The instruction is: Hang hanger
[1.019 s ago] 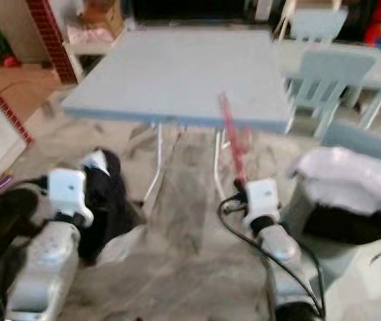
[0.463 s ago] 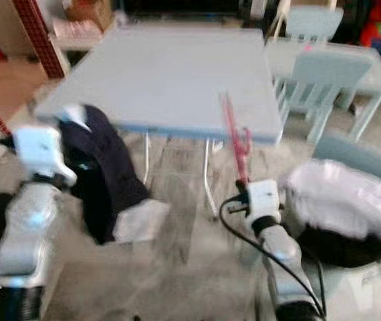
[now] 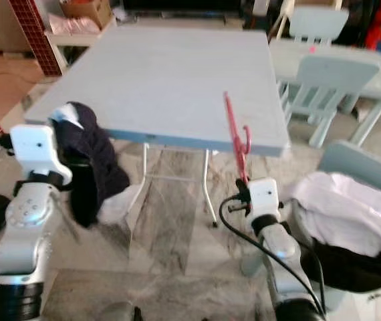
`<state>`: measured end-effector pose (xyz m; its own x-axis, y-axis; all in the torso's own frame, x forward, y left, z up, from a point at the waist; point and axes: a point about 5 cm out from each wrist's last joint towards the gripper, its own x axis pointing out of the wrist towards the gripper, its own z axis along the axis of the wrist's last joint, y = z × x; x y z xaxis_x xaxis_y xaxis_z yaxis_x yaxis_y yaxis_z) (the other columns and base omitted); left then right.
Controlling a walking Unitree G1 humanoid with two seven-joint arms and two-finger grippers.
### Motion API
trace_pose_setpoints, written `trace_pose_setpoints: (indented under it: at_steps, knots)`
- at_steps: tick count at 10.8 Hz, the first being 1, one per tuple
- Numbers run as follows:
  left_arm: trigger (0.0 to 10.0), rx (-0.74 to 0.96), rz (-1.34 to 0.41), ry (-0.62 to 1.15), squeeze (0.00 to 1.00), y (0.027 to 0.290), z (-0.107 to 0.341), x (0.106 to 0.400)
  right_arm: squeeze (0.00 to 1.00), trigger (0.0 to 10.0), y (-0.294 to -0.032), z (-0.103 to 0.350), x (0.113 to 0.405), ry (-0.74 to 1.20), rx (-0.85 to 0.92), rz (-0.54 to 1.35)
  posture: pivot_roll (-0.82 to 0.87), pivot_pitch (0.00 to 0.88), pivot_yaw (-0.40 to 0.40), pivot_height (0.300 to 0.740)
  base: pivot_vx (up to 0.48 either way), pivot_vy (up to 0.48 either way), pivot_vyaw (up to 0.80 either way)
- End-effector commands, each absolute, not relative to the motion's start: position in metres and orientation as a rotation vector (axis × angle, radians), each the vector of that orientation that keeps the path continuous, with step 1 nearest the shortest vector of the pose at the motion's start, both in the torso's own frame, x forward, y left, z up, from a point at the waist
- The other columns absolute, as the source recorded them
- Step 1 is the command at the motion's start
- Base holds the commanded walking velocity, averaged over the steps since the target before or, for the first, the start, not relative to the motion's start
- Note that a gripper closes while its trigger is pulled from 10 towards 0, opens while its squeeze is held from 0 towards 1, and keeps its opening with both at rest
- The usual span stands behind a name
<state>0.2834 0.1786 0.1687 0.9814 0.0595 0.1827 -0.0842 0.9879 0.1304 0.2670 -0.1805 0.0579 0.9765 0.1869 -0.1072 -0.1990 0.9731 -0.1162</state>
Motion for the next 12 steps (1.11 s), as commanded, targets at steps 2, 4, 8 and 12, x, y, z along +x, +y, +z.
trace_pose_setpoints:
  at_steps: [2,4,8,12]
  knots:
    - [10.0,0.152,0.095,-0.206,0.0,0.186,0.175,0.283,0.0,10.0,-0.172,0.062,0.27,0.073,-0.102,0.219,0.04,0.0,-0.011,0.74,0.246,0.414,0.0]
    - [10.0,0.163,0.093,-0.172,0.0,0.183,0.166,0.281,0.0,10.0,-0.173,0.061,0.269,0.077,-0.104,0.216,0.04,0.0,-0.011,0.74,0.0,0.0,0.0]
    - [10.0,0.202,0.036,-0.01,0.0,0.182,0.111,0.252,0.0,10.0,-0.177,0.063,0.269,0.062,-0.1,0.191,0.03,0.0,-0.01,0.74,0.0,0.0,0.0]
    - [10.0,0.225,0.086,-0.101,0.0,0.19,0.133,0.26,0.0,10.0,-0.177,0.061,0.27,0.071,-0.11,0.196,0.04,0.0,-0.019,0.74,0.0,0.0,0.0]
